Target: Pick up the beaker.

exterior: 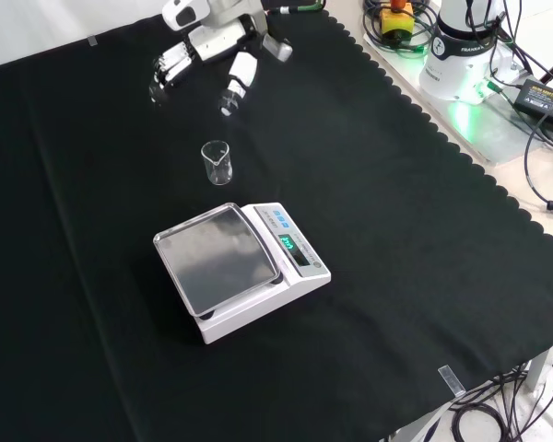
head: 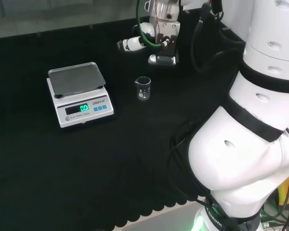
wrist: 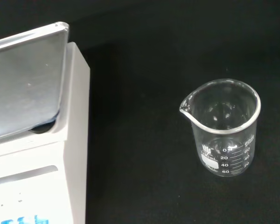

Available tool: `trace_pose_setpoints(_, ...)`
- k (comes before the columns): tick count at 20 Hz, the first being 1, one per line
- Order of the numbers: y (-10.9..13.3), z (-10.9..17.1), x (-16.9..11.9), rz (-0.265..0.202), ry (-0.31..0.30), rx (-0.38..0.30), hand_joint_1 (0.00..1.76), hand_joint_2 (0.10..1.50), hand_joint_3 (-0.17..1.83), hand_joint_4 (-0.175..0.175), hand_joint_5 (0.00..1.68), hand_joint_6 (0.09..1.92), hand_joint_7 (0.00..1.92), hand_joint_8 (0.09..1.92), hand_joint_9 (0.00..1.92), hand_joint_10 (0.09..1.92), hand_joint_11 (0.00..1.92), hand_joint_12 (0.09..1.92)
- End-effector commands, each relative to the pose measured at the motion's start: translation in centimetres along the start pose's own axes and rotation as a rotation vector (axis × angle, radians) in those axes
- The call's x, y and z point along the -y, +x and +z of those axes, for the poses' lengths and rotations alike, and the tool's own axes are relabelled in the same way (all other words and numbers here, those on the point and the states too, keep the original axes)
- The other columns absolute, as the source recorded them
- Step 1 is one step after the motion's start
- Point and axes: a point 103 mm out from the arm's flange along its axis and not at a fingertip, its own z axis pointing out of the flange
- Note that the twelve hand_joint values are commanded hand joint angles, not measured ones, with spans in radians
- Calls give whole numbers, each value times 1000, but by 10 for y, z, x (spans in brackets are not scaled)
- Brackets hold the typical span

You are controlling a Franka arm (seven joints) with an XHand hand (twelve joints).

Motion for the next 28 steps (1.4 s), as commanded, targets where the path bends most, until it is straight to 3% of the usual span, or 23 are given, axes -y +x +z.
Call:
trace_pose_setpoints(1, 0, 16, -6, 21, 4, -1, 312, 930, -45, -56, 251, 87, 0, 668, 0, 899, 68, 1529)
trace_pose_setpoints(10, -11, 40, -11, 60, 38, 11, 316, 929, -43, -56, 251, 87, 0, 691, 0, 919, 75, 1527)
trace_pose_setpoints(28, -26, 93, -12, 107, 136, -37, 317, 928, -42, -57, 251, 87, 0, 706, 0, 928, 77, 1526)
